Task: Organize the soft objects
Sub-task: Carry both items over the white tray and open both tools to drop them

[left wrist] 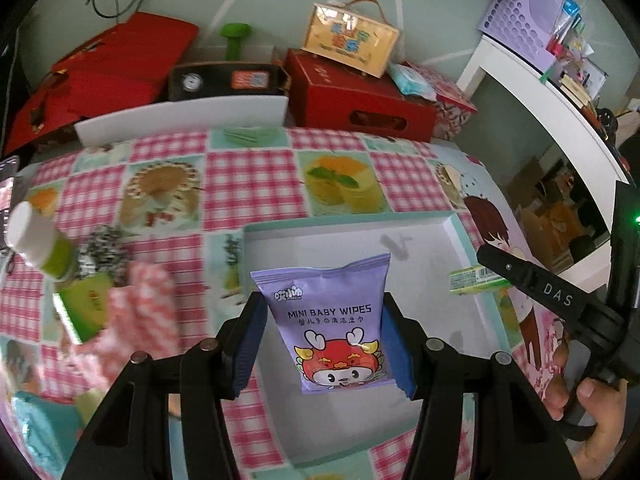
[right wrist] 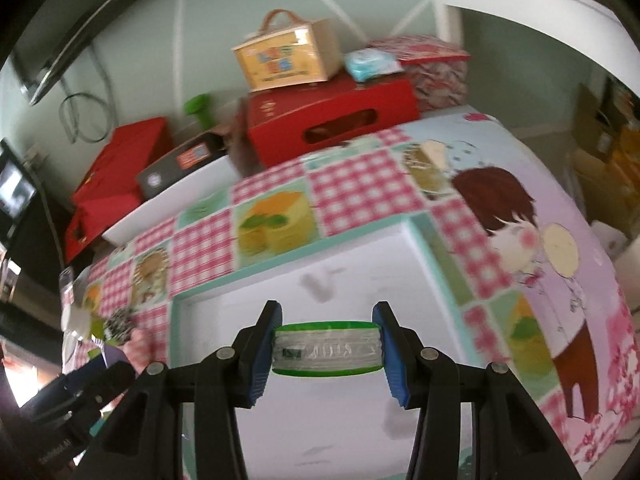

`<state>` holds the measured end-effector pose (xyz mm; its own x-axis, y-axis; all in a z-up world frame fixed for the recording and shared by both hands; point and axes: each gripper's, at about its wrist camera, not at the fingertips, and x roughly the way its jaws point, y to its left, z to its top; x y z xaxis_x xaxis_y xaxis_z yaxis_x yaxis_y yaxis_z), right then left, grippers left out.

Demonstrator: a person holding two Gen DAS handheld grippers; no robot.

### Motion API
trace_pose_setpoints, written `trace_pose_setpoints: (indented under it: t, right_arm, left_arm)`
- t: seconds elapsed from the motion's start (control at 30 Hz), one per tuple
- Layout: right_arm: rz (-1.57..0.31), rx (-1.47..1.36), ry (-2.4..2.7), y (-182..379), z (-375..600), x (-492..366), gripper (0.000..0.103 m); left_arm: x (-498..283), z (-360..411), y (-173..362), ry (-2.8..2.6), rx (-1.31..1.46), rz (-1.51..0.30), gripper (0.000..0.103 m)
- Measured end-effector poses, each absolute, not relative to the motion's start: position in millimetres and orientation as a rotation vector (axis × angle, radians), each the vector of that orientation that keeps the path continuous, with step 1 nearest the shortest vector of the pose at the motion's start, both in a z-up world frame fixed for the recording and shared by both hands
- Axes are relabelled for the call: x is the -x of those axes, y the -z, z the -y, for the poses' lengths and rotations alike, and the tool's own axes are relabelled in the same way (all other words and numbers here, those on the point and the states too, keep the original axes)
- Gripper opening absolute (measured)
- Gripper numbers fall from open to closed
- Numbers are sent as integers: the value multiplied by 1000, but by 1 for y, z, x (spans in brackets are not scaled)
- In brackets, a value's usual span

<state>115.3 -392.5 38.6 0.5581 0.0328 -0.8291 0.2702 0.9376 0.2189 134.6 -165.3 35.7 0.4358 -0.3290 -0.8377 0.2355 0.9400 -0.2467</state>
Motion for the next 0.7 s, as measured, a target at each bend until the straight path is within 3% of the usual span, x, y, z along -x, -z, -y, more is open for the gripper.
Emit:
trace_pose_setpoints:
  t: [0.7]
  right_arm:
    - [-1080,-303,222,-9,400,-123,50]
  left_arm:
    - [-140,186,13,368,81,-1154,58]
